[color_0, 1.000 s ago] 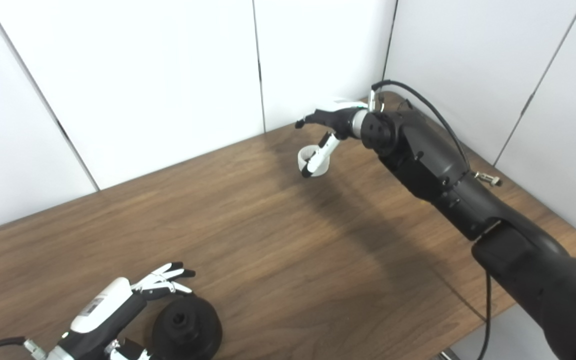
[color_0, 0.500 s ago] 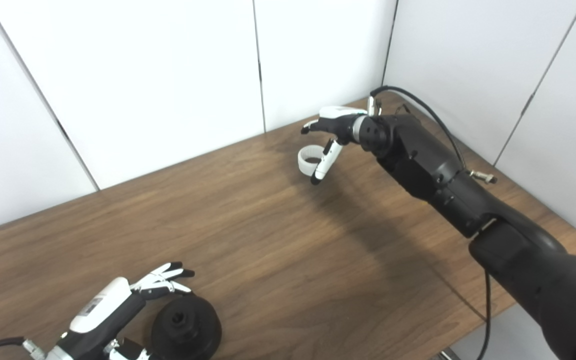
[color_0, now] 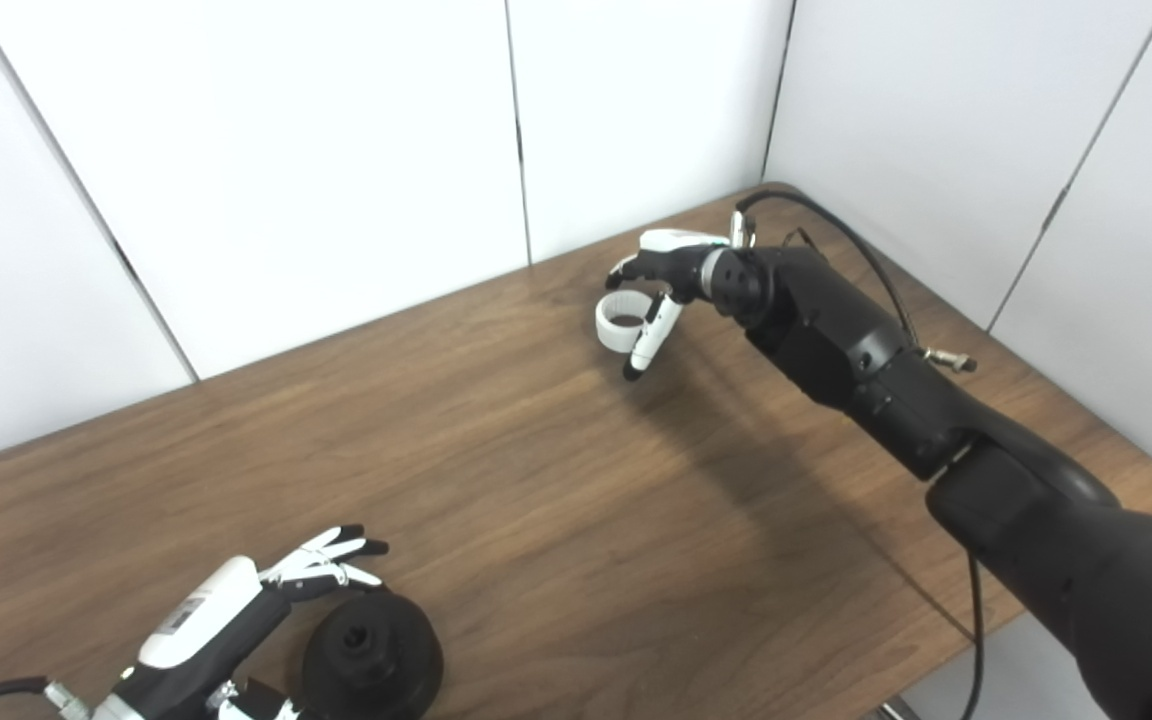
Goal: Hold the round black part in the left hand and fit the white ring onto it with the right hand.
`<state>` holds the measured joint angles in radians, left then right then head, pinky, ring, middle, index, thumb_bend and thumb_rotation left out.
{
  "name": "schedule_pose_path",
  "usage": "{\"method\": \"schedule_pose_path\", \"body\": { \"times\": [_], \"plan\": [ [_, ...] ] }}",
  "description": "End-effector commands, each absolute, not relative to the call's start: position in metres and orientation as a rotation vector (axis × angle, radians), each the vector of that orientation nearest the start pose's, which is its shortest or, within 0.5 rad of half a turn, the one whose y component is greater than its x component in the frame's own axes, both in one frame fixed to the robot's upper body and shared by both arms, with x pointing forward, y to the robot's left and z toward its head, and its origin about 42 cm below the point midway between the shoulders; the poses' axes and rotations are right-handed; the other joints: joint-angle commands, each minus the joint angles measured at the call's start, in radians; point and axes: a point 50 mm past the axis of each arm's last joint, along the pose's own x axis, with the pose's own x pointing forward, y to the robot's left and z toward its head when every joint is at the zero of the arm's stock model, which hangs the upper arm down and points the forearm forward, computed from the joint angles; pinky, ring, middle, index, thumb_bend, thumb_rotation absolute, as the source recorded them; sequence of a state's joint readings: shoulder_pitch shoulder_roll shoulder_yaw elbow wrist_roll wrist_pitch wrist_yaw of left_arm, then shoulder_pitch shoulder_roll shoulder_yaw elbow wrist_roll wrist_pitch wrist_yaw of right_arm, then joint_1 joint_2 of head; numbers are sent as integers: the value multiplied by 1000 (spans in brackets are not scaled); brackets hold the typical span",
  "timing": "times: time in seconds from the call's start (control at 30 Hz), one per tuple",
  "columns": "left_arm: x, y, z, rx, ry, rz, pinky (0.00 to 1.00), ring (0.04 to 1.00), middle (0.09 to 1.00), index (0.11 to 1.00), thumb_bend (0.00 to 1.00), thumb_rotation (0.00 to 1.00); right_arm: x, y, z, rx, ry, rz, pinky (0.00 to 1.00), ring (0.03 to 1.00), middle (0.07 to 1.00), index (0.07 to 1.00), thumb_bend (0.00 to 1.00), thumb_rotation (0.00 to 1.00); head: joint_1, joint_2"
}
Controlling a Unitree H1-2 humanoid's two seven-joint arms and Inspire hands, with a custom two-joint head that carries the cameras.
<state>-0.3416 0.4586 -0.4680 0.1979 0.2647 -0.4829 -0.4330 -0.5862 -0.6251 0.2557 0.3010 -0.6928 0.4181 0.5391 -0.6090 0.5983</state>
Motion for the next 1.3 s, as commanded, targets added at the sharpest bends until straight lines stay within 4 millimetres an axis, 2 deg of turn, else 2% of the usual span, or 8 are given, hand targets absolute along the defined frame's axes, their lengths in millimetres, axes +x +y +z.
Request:
{"method": "schedule_pose_path", "body": {
  "times": [0.0,0.4,0.73,0.97,1.1,1.2,1.27],
  "plan": [
    [337,236,114,918,-236,-1067,806,970,900,492,520,70,460,-365,257,-1304,342,140,988,936,926,865,920,256,2,1],
    [334,239,116,931,-234,-1064,833,982,904,492,520,72,462,-369,244,-1305,346,123,946,919,910,841,861,225,16,12],
    [332,240,115,924,-244,-1062,806,973,896,491,520,71,462,-373,240,-1320,335,103,857,847,808,759,795,178,17,19],
    [331,241,115,919,-238,-1060,810,978,898,491,520,72,459,-376,237,-1322,332,82,873,806,763,686,766,148,16,25],
    [331,242,114,921,-233,-1061,826,983,899,491,520,72,458,-378,237,-1333,312,65,867,737,702,640,746,133,16,27],
    [331,242,115,928,-240,-1066,820,980,898,491,520,73,456,-377,237,-1358,280,43,832,666,641,522,565,137,17,29],
    [331,242,116,931,-237,-1067,818,980,900,491,519,73,455,-377,237,-1362,261,29,768,633,600,496,527,135,14,30]
  ]
}}
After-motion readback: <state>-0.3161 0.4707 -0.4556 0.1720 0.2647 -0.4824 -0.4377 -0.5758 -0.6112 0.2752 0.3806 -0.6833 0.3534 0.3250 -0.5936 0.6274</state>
